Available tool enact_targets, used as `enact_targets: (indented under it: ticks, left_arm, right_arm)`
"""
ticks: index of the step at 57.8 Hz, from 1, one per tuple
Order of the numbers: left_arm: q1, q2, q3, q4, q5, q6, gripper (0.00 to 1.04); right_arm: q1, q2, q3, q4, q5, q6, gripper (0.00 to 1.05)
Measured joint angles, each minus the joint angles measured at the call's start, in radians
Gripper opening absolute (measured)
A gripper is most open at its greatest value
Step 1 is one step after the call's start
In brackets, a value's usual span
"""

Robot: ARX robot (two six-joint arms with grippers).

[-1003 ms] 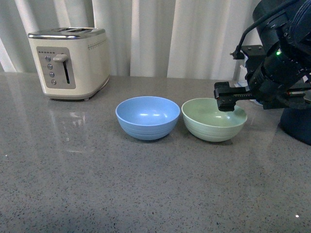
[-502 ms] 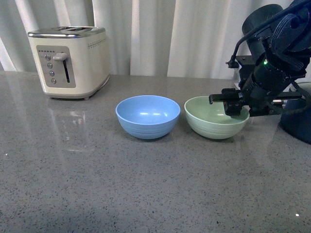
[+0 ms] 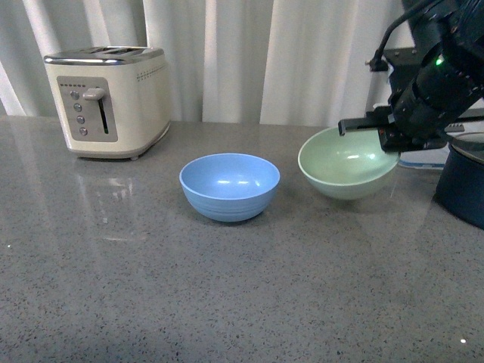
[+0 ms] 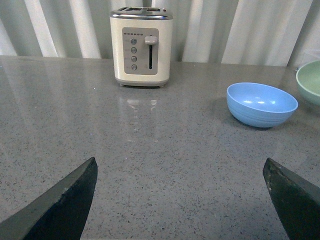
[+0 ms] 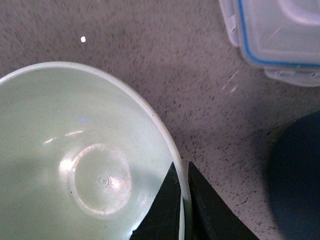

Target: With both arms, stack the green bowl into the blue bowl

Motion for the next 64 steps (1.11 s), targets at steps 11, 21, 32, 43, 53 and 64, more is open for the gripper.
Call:
enact_targets:
  ticks: [11,21,32,43,53,64]
  left_arm:
    - [0.0,0.0,0.0,0.0,0.0,0.0,0.98]
    - [0.0,0.0,0.0,0.0,0.0,0.0,0.98]
    - [0.0,0.0,0.0,0.0,0.0,0.0,0.98]
    - [0.0,0.0,0.0,0.0,0.0,0.0,0.98]
    - [0.0,0.0,0.0,0.0,0.0,0.0,0.98]
    - [0.0,0.0,0.0,0.0,0.0,0.0,0.98]
  right_arm:
    - [0.046,-0.145,-0.044,0.079,-0.058,0.0,0.01]
    - [0.164,-0.205,-0.074,0.174,-0.13,0.023,0.01]
    - [0.262,-0.152,-0.082,0.204,-0.131,0.023,0.01]
    - [0.293,-0.072,-0.068,0.201,-0.116,0.023,0.01]
    - [0.29,-0.018,-0.047,0.195,-0.101,0.025,0.01]
    - [0.265,0.039,-0.008,0.186,-0.084,0.027,0.01]
